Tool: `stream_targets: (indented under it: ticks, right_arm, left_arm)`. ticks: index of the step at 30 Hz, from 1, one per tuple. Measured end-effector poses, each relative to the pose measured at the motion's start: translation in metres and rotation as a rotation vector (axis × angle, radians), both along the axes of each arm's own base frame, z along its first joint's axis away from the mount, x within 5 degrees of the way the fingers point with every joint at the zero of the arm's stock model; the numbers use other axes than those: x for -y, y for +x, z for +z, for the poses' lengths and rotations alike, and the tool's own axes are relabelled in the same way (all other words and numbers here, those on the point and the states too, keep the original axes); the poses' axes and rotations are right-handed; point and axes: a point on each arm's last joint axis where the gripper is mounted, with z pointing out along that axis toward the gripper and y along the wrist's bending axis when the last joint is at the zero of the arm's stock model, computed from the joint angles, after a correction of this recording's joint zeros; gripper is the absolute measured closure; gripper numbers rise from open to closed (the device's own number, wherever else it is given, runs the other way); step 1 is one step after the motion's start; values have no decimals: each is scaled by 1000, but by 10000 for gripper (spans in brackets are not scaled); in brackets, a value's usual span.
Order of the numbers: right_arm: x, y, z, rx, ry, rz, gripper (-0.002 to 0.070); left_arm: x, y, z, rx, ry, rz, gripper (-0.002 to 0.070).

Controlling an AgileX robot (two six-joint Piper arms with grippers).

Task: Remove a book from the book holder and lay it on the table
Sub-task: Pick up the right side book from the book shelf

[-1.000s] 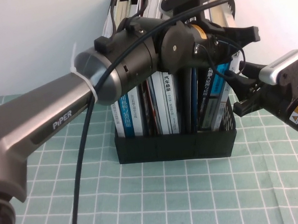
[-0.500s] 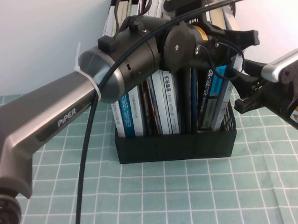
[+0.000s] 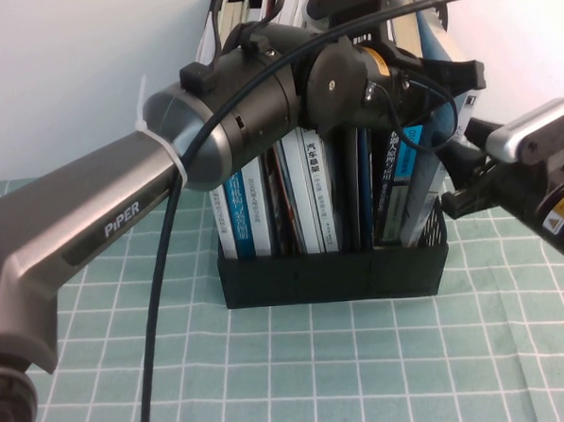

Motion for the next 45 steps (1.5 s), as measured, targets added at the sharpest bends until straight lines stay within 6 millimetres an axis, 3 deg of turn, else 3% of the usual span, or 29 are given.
stream_targets:
  ticks: [6, 9, 12, 23, 28, 35, 37, 41, 45]
  right_arm:
    - [-11, 2, -37, -57, -10, -17, 346]
    - [-15, 2, -48, -71, -28, -25, 408]
    - [-18, 3, -48, -64, -27, -22, 514]
    - [-21, 0, -37, -76, -48, -34, 531]
    - [-23, -7, -14, -27, -80, -37, 531]
    - [-21, -15, 31, 127, -113, -50, 531]
    - [-20, -17, 43, 181, -124, -58, 561]
    - [-15, -26, 72, 265, -102, -80, 560]
    - [-9, -44, 114, 378, -62, -92, 560]
  left_arm:
    - [0, 0, 0, -2, 1, 0, 678]
    - [0, 0, 0, -1, 0, 0, 678]
    - [0, 0, 0, 0, 2, 0, 678]
    - [10, -19, 6, 98, 150, -72, 678]
    - [10, -39, 35, 179, 155, -103, 678]
    - [-8, -58, 81, 278, 108, -94, 678]
    - [-14, -63, 92, 306, 101, -89, 678]
    - [-28, -75, 116, 358, 81, -78, 678]
    - [-52, -93, 144, 407, 102, -54, 678]
